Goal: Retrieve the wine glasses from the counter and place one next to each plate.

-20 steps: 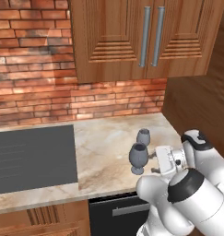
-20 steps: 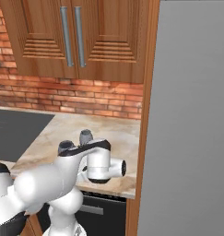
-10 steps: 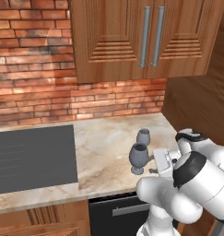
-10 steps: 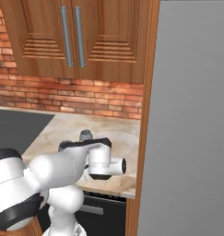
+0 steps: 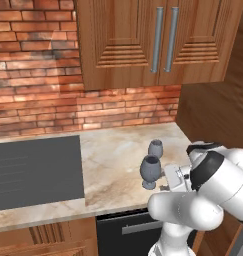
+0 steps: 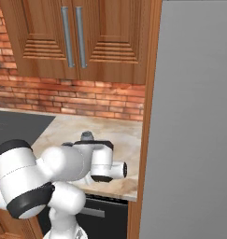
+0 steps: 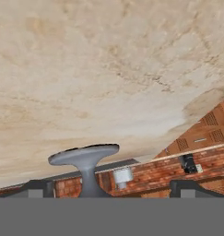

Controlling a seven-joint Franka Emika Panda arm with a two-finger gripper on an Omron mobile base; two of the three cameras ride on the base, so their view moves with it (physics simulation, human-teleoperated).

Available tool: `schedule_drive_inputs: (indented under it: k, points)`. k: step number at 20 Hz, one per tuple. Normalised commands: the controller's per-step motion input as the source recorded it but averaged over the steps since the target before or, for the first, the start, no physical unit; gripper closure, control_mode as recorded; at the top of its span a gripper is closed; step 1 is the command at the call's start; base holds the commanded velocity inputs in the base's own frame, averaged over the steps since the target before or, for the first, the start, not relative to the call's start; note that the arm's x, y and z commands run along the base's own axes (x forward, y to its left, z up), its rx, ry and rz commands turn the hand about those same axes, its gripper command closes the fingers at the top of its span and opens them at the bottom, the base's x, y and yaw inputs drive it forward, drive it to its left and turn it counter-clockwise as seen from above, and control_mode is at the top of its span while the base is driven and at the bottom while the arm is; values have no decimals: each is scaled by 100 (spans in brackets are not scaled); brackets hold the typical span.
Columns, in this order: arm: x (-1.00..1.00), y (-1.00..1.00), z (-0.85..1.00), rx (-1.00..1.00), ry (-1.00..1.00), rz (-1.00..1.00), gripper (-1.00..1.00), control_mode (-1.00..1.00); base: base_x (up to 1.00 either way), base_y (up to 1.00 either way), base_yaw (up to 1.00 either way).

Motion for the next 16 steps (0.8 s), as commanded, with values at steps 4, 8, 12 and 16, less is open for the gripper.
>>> schedule_drive_inputs:
  k: [4,8,12,16]
  points:
    - [0,21,0,0,0,0,-100,-100,0,0,0]
    - [0,14,0,0,0,0,-100,-100,0,0,0]
    - [0,20,0,1,2,0,-100,-100,0,0,0]
    - [0,21,0,1,4,0,-100,-100,0,0,0]
